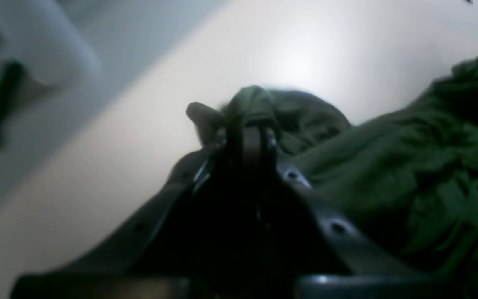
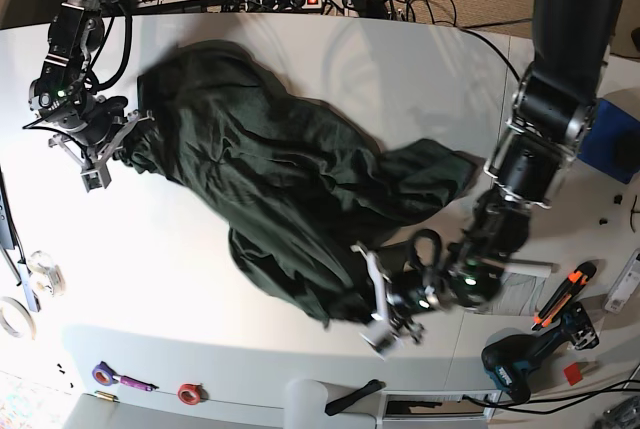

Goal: Layout the t-shirt on the table in an organized manner, then fold the t-shirt properly
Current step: 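Drag the held fabric away from the right gripper with the left gripper, then lift the stretched shirt with both grippers, then swing the shirt up and lay it flat across the table with both grippers, then release the shirt with the left gripper and regrasp its hem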

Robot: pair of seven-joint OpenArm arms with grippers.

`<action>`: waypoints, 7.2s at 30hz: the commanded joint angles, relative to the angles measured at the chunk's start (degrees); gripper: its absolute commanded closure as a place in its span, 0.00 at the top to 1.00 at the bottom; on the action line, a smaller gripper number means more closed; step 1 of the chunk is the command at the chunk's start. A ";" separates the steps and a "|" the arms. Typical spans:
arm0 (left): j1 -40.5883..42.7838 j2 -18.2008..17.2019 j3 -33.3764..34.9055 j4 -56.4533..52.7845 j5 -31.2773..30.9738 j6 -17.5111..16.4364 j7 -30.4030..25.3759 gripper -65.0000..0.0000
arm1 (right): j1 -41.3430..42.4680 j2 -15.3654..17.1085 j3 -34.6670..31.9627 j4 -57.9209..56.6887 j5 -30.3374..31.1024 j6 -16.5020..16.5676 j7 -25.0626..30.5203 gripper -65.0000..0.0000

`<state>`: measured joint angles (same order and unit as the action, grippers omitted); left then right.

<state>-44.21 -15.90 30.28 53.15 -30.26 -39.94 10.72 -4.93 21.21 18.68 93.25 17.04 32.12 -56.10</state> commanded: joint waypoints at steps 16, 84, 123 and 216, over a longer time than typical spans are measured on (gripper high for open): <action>6.10 -10.73 -17.81 5.09 -37.38 -0.06 21.44 0.00 | 12.35 1.20 0.37 0.81 4.61 -0.26 2.23 0.00; 55.93 -12.83 -39.76 55.21 -24.17 -0.06 18.36 0.00 | -3.72 14.82 0.46 15.52 33.55 7.88 -15.93 0.00; -10.27 -11.67 -21.24 21.16 0.24 15.32 5.40 0.00 | 58.80 2.14 -9.64 -25.86 6.86 -0.15 4.96 0.00; 40.28 -9.31 -32.20 34.69 -35.39 -0.06 39.10 0.45 | 11.74 22.47 -9.60 -22.73 -11.93 1.51 0.74 0.00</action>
<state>-2.94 -24.73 -1.39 86.87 -63.66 -39.48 50.61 5.85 41.89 8.56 69.84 5.85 34.09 -55.81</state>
